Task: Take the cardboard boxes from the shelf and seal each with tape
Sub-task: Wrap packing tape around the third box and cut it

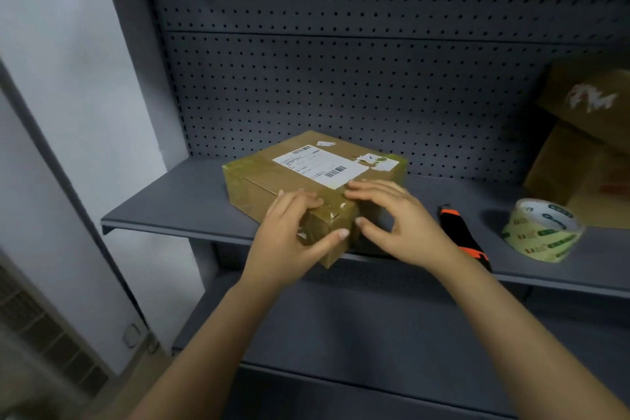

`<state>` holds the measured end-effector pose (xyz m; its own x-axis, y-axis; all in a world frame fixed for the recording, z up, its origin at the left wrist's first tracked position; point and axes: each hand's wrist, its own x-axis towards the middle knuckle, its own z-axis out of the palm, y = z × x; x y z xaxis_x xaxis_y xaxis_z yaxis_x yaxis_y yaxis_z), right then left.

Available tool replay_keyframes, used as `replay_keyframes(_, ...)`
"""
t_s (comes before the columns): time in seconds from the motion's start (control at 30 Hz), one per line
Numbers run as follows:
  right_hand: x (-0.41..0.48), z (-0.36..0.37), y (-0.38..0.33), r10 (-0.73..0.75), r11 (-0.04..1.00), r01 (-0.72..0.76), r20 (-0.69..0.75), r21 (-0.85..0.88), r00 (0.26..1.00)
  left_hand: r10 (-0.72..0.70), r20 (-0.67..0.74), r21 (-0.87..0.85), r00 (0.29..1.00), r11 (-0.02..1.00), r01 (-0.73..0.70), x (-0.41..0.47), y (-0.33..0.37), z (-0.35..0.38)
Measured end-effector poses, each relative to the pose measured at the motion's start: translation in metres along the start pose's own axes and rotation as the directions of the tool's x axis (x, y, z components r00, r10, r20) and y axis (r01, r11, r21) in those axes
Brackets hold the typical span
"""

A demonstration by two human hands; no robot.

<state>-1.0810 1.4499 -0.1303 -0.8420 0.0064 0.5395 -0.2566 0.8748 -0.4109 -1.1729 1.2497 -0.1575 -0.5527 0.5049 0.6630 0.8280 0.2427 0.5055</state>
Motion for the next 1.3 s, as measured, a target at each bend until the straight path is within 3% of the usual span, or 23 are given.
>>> replay_keyframes(0.13,0.007,0.013,0.004,-0.036,0.999,0.036,0.041,-0.005,0.999,-0.067,-0.055,-0.067,0.996,0.996,0.063,-0.001,-0.009,-0.016)
replay_keyframes(0.33,0.015,0.038,-0.008,-0.133,0.991,0.134,-0.051,0.026,0.99,-0.138,-0.144,-0.012,0.98,0.99,0.137,-0.014,-0.027,-0.038)
replay_keyframes(0.7,0.026,0.05,-0.021,-0.118,0.988,0.13,-0.133,0.088,0.984,-0.27,-0.079,-0.142,0.96,0.956,0.257,-0.002,-0.034,-0.062)
replay_keyframes(1.0,0.036,0.049,-0.034,-0.055,0.996,0.063,-0.121,0.063,0.991,-0.293,-0.004,-0.254,0.956,0.925,0.283,0.005,-0.047,-0.067)
replay_keyframes(1.3,0.053,0.061,-0.056,-0.11,0.992,0.112,-0.036,0.059,0.993,-0.249,0.052,-0.346,0.967,0.904,0.252,-0.001,-0.058,-0.069)
